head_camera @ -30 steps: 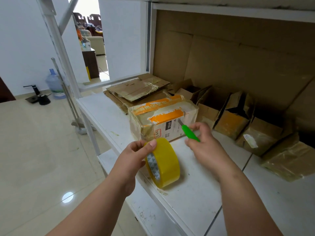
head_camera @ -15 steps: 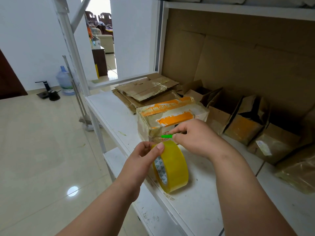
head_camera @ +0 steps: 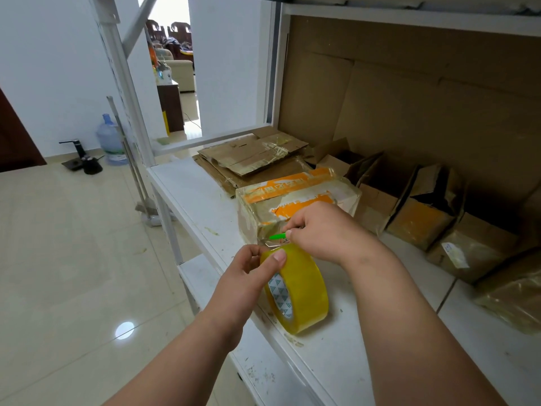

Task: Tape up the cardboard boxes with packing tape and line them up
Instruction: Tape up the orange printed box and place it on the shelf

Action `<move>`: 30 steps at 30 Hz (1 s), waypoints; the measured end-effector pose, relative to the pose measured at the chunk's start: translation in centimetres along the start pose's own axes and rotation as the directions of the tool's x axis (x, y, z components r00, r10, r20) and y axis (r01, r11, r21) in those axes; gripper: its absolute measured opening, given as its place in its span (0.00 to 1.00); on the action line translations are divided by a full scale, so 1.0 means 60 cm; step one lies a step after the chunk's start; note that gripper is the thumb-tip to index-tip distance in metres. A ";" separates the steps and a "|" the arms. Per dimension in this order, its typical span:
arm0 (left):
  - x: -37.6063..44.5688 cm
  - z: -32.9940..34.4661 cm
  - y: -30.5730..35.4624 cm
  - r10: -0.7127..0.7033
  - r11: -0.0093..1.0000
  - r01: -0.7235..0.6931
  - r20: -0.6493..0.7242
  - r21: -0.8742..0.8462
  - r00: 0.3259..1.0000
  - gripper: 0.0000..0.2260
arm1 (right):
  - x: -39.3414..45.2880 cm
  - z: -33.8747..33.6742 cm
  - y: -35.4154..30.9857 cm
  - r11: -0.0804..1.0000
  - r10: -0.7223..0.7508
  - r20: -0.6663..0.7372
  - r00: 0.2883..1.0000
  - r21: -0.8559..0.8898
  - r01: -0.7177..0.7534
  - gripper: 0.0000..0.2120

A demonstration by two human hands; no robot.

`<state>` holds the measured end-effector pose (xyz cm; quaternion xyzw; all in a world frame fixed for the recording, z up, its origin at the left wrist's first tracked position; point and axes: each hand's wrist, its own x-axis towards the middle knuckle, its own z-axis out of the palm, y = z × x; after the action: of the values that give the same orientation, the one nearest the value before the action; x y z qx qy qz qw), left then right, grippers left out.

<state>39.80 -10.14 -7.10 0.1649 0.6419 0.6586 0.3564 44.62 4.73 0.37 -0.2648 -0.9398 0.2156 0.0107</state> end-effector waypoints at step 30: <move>0.006 -0.004 -0.002 0.027 0.999 -0.030 0.071 0.043 0.997 0.16 | -0.045 0.078 0.120 0.956 0.284 -0.161 0.945 -0.033 -0.293 0.20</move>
<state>39.40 -10.09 -7.33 0.2049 0.6409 0.6431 0.3657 49.88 7.02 -6.58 -0.4154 -0.8930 0.1671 0.0446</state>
